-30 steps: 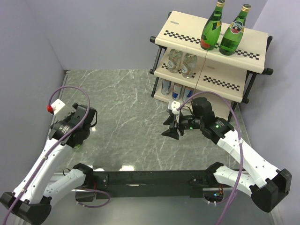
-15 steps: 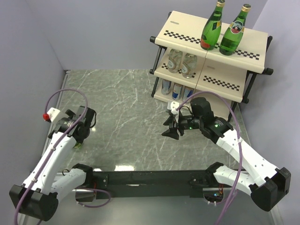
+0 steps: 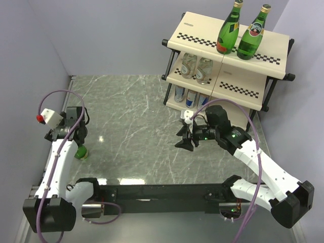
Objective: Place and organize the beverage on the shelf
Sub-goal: Pick up the drink from the center of the board.
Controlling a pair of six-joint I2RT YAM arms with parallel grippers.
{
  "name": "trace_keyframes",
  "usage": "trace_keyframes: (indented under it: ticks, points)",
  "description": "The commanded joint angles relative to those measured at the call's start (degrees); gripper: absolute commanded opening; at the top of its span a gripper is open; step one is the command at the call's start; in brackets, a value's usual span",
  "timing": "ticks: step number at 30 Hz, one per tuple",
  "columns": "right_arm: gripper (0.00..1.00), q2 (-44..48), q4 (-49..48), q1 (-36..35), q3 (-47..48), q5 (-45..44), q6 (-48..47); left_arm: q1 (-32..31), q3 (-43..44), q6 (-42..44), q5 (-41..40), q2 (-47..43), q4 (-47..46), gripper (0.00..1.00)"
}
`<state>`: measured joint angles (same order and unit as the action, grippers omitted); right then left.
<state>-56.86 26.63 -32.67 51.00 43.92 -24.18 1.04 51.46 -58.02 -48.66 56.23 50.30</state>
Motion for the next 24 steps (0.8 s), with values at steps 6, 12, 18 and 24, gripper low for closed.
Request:
trace_keyframes:
  ticks: [6,12,18,24]
  points:
    - [0.61,0.26,-0.18,-0.38,1.99,-0.59,-1.04,3.97,-3.12,6.61,5.25,0.29,-7.94,0.77]
    - [0.61,0.08,-0.09,-0.30,2.08,-0.77,-1.22,4.32,-6.37,7.30,6.04,-1.73,-9.70,0.56]
    - [0.61,-0.36,0.53,-0.38,2.43,-0.86,-1.66,4.67,-6.73,8.71,6.04,-1.82,-10.84,0.28]
    - [0.61,0.00,0.17,-0.29,2.17,-1.21,-1.57,4.59,-6.99,19.07,15.24,-6.91,-18.03,0.00]
